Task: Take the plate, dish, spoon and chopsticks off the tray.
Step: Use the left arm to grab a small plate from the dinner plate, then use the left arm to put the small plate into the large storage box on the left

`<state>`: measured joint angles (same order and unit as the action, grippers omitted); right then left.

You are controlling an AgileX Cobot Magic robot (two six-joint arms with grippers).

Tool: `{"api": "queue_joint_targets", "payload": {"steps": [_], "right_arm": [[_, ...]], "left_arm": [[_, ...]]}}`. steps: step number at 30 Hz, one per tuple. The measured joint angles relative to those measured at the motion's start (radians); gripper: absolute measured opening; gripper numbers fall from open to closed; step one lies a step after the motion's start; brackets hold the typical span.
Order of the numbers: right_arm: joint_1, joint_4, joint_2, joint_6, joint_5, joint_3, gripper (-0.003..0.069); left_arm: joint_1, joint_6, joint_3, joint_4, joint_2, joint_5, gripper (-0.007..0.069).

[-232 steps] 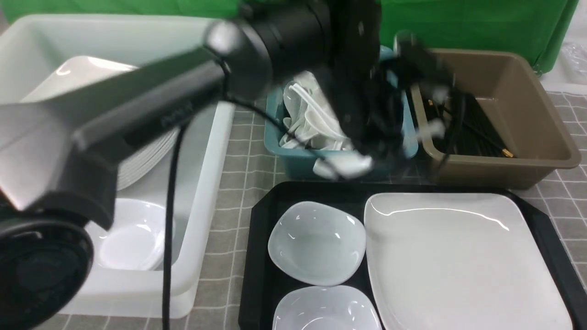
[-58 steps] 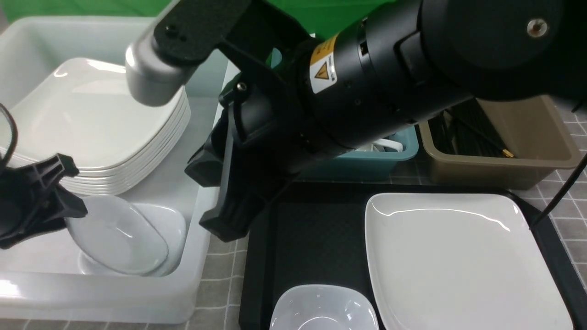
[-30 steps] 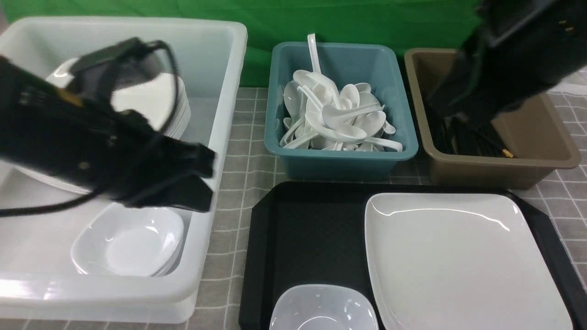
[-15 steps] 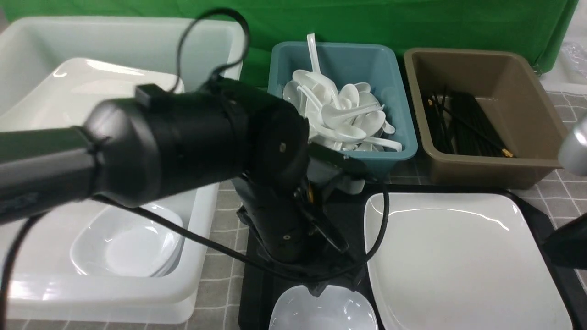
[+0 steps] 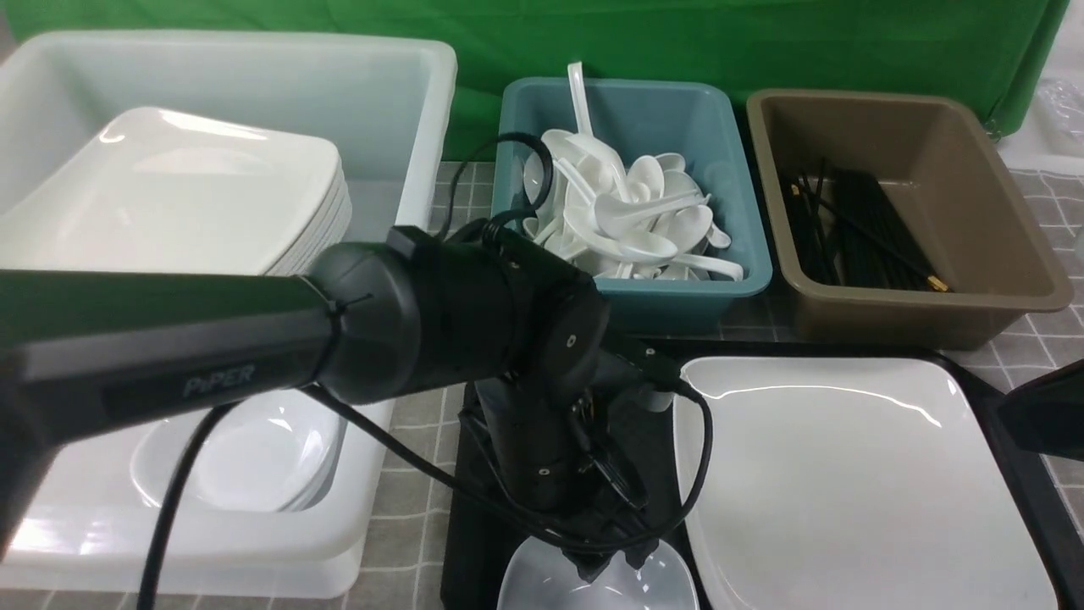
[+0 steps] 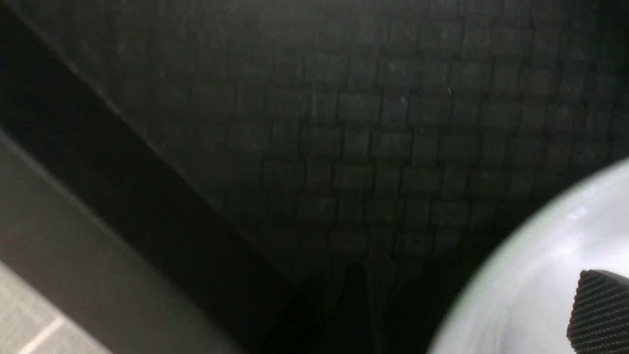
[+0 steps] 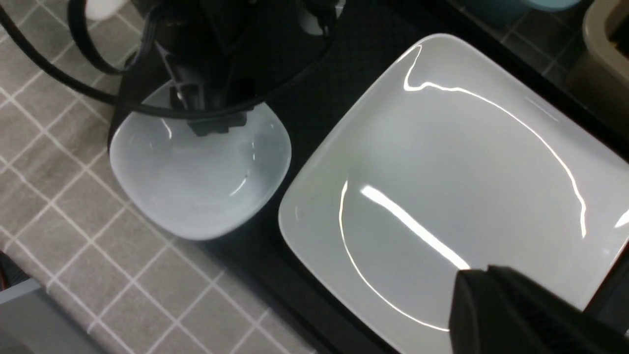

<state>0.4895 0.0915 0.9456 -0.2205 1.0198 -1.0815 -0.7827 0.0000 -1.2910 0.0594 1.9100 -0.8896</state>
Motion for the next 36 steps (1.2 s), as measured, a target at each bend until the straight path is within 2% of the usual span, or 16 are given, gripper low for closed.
{"api": "queue_joint_targets", "payload": {"steps": [5, 7, 10, 13, 21, 23, 33, 36], "right_arm": [[0.000, 0.004, 0.000, 0.000, 0.000, 0.000, 0.0043], [0.000, 0.005, 0.000, -0.002, 0.000, 0.000, 0.0043], [0.000, 0.007, 0.000, -0.003, 0.000, 0.000, 0.0043], [0.000, 0.007, 0.000, -0.003, 0.000, 0.000, 0.0043], [0.000, 0.008, 0.000, -0.003, -0.037, 0.000, 0.0043], [0.000, 0.009, 0.000, -0.003, -0.046, 0.000, 0.0043], [0.000, 0.027, 0.001, -0.019, -0.082, -0.003, 0.0043], [0.000, 0.135, 0.031, -0.148, -0.089, -0.056, 0.0043]], "left_arm": [[0.000, 0.000, 0.000, 0.017, 0.047, -0.014, 0.0496], [0.000, 0.000, -0.006, 0.030, 0.051, -0.023, 0.0460], [0.000, -0.012, -0.008, 0.049, 0.055, -0.032, 0.0376], [0.000, -0.017, -0.023, 0.061, 0.053, -0.090, 0.0225], [-0.001, -0.051, -0.141, 0.036, 0.041, -0.234, 0.0102], [-0.001, -0.055, -0.191, 0.019, 0.013, -0.262, 0.0043], [0.014, -0.060, -0.248, 0.001, -0.175, -0.295, 0.0030], [0.102, -0.068, -0.248, 0.069, -0.269, -0.291, 0.0030]]}}
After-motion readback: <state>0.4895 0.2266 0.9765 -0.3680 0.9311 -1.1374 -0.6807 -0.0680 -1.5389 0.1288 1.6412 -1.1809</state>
